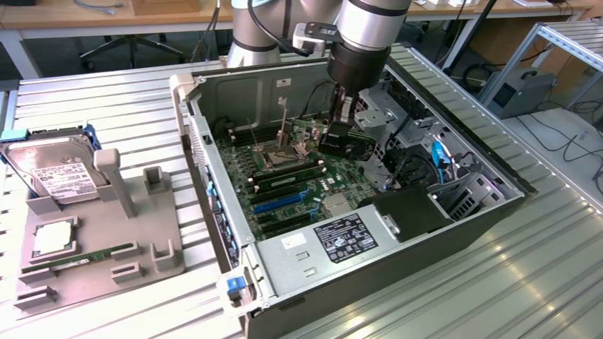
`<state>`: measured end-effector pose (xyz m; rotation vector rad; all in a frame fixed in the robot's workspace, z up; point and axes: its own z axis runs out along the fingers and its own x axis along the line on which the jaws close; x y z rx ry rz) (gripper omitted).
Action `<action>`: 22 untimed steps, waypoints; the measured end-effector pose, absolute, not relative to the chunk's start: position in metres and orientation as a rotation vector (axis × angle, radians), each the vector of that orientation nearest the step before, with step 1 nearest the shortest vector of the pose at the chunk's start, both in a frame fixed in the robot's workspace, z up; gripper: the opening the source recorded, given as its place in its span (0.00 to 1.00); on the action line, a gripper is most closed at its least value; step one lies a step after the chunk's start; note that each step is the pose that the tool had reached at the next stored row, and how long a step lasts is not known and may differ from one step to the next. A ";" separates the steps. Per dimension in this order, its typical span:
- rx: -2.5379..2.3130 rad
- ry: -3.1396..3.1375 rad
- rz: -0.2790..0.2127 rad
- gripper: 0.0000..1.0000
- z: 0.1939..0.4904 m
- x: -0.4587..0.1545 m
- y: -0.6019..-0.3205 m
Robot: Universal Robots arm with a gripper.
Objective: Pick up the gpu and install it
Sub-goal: 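Insert the gpu into the slot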
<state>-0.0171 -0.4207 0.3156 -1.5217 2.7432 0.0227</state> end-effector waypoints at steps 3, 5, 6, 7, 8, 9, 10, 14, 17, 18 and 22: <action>-1.531 2.738 0.022 0.27 0.315 -0.017 -0.421; -1.537 2.735 0.022 0.27 0.315 -0.017 -0.421; -1.541 2.733 0.022 0.27 0.315 -0.017 -0.421; -1.545 2.731 0.022 0.27 0.315 -0.017 -0.421; -1.550 2.728 0.022 0.27 0.315 -0.017 -0.421; -1.553 2.726 0.022 0.27 0.315 -0.017 -0.421; -1.556 2.724 0.022 0.27 0.315 -0.017 -0.421; -1.570 2.717 0.021 0.27 0.315 -0.017 -0.421; -1.579 2.712 0.021 0.27 0.315 -0.017 -0.421; -1.582 2.710 0.021 0.27 0.315 -0.017 -0.421; -1.594 2.703 0.021 0.27 0.314 -0.017 -0.421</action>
